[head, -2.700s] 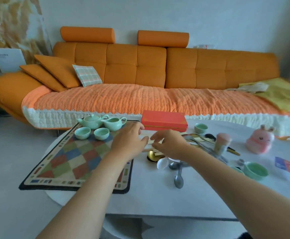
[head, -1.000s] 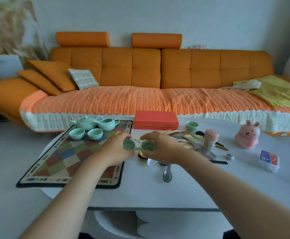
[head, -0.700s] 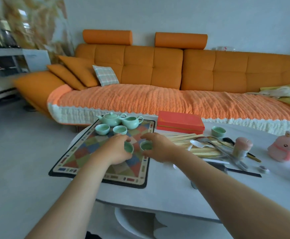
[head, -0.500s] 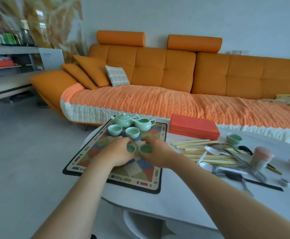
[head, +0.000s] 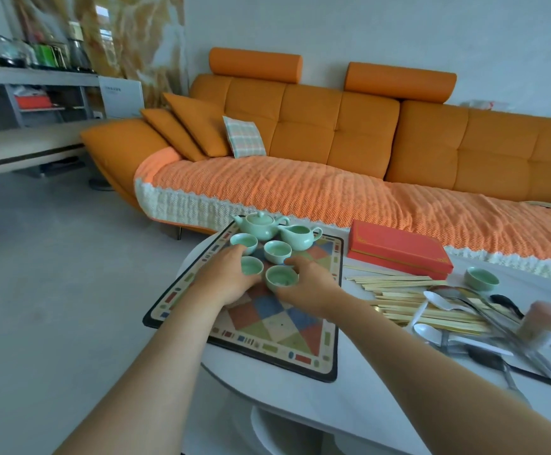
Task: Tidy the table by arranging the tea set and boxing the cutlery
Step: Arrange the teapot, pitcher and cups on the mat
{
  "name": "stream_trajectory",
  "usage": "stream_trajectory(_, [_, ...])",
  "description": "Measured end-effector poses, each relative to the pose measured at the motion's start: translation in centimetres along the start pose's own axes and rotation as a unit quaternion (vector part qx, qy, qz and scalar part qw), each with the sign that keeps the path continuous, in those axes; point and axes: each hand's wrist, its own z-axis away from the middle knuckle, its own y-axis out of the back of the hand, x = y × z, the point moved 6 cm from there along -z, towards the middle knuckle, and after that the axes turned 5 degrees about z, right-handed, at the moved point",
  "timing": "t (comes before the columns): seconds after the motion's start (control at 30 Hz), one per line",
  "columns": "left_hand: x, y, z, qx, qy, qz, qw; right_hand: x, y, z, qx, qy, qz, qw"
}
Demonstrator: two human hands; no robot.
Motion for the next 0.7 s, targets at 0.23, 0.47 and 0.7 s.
stream_trajectory(0.23, [-2.6,0.5,-0.7,0.029,0.003,0.039,0.999,-1.7,-0.7,-0.7,0.004,-0.016,-0.011,1.000])
stream_trajectory(0.47, [-3.9,1.7,-1.2,0.068,0.034,0.006,0.997,-2.2,-1.5,-1.5,0.036,-0.024,-0.015,0.999])
stream_trajectory(0.7, [-3.6,1.6,-0.6,0.040,0.087,-0.007,0.995,-2.2,-1.5,-1.0,0.020,-0.001,0.007,1.000])
